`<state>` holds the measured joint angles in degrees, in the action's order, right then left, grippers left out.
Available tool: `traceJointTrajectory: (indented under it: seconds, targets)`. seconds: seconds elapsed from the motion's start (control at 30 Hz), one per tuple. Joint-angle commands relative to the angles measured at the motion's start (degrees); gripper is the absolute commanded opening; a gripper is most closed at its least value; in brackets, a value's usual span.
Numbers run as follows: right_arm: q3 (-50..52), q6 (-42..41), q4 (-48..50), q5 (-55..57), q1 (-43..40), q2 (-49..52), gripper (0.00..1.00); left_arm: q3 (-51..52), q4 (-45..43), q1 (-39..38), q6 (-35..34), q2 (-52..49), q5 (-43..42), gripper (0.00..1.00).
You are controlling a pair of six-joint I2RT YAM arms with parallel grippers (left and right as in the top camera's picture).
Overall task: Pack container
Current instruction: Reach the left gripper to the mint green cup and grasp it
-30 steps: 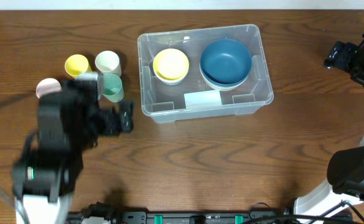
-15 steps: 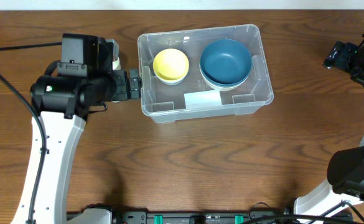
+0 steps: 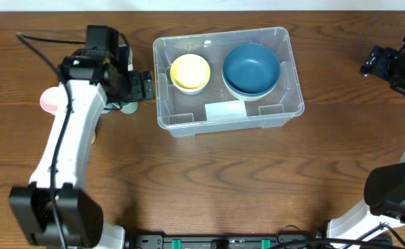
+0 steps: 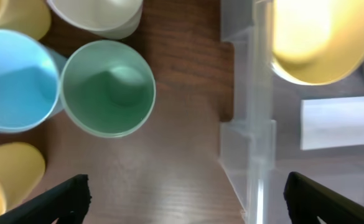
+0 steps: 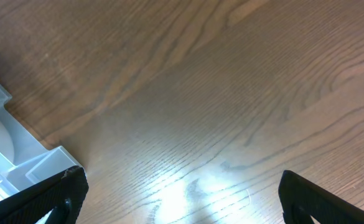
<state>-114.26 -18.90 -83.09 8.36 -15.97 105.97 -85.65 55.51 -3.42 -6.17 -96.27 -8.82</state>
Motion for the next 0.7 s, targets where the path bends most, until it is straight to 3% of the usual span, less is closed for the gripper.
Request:
traceJointTrajectory:
  seconds: [0.0, 0.47, 0.67]
  targets:
    - [0.04, -0.81, -0.04, -0.04, -0.22, 0.13, 0.99, -1.20, -0.85, 0.24, 1.73, -2.91, 0.79, 0.97]
    - [0.04, -0.81, -0.04, -0.04, -0.22, 0.13, 0.99, -1.03, -6.67, 0.24, 2.97, -10.29, 4.00, 0.95]
    - [0.04, -0.81, -0.04, -0.04, -0.22, 0.13, 0.99, -0.83, -8.48, 0.24, 3.15, -13.84, 4.07, 0.89]
